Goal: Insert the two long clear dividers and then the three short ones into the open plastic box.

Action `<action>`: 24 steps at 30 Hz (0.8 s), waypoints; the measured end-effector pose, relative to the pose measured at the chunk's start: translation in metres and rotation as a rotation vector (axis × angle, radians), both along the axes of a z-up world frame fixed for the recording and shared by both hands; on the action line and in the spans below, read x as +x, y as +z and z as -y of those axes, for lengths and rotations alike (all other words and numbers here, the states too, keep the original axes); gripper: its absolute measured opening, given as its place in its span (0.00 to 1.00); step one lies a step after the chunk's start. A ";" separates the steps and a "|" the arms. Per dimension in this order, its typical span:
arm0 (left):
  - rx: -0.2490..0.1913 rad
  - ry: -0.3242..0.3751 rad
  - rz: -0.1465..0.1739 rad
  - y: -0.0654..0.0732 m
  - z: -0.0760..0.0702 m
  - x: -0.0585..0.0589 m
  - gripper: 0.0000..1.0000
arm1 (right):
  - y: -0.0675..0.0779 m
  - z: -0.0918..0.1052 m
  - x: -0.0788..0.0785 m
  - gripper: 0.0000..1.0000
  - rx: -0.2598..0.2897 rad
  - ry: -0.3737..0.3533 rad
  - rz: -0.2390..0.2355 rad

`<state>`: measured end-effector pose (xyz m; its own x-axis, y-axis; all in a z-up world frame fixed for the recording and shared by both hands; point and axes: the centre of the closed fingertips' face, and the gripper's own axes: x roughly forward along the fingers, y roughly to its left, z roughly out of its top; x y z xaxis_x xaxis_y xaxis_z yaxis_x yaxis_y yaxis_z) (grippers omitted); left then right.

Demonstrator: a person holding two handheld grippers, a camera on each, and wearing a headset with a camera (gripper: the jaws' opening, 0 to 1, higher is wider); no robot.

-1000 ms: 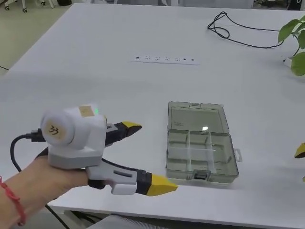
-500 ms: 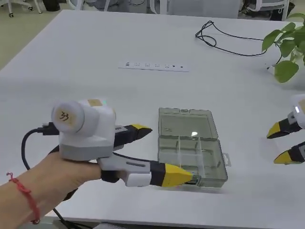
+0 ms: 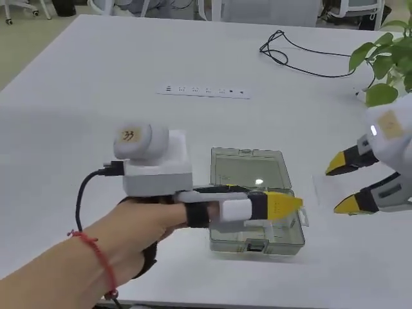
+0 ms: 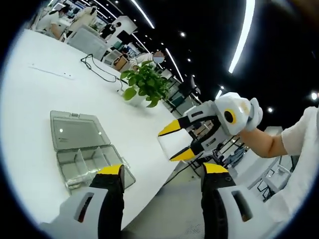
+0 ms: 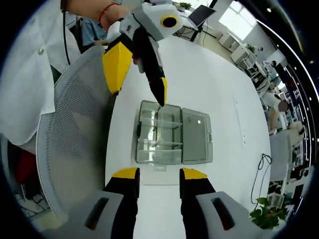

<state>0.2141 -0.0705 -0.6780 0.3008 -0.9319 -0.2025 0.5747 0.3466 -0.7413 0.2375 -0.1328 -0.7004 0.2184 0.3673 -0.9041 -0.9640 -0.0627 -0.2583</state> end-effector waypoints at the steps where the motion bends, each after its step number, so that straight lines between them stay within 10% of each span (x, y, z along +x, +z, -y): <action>1: -0.011 -0.003 -0.005 0.001 0.003 0.000 0.58 | 0.003 -0.004 -0.003 0.33 0.003 0.003 0.002; 3: -0.026 0.001 -0.072 -0.001 0.008 -0.002 0.50 | 0.006 -0.010 -0.006 0.33 0.009 0.004 0.005; 13: -0.076 0.003 -0.166 -0.005 0.028 0.000 0.27 | 0.017 -0.035 -0.022 0.33 0.021 0.020 0.019; 24: -0.090 -0.033 -0.178 -0.004 0.034 -0.003 0.02 | 0.022 -0.039 -0.028 0.33 0.013 0.027 0.024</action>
